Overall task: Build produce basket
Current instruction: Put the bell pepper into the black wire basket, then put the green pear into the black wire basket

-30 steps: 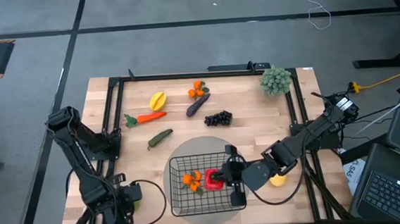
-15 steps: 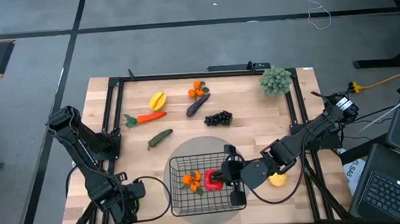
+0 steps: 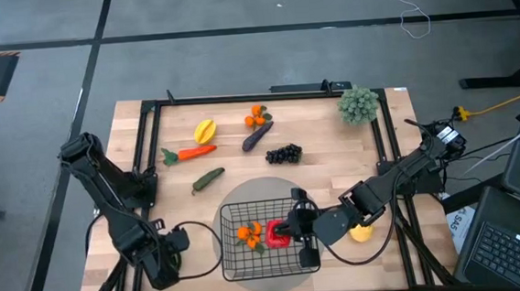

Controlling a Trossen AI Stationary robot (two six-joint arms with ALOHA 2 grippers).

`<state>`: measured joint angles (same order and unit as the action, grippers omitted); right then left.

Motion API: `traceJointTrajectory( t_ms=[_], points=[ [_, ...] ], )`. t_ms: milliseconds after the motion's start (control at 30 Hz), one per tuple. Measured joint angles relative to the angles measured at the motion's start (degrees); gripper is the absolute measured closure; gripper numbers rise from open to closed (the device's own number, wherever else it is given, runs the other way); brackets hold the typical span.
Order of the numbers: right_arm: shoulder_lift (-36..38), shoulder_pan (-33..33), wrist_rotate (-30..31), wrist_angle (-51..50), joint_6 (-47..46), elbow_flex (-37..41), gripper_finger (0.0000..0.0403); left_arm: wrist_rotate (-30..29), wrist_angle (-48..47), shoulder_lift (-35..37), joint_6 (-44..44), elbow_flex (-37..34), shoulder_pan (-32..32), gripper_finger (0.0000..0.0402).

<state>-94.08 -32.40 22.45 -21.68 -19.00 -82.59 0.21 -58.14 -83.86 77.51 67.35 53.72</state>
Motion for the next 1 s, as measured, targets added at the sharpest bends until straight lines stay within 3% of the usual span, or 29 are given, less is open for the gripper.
traceJointTrajectory(
  t_ms=[267, 433, 833, 1000],
  points=[
    [0.0, 0.0, -0.1, -1.2, 0.0, 0.0, 0.0393, 1.4, -0.1, 1.1, 1.9, 0.0, 3.5, 0.0291],
    [0.0, 0.0, -0.1, -1.2, 0.0, 0.0, 0.0384, -1.7, -0.2, 1.0, 4.2, 0.0, 5.3, 0.0291],
    [-3.2, 0.0, -3.6, -1.3, -0.2, 0.0, 0.0248, -3.3, -0.2, 0.9, 6.6, 0.0, 5.3, 0.0291],
    [-3.8, 0.0, -3.6, -1.1, -0.2, 0.0, 0.0216, -5.5, -0.2, 0.0, 6.6, 0.0, 5.3, 0.0291]
  ],
)
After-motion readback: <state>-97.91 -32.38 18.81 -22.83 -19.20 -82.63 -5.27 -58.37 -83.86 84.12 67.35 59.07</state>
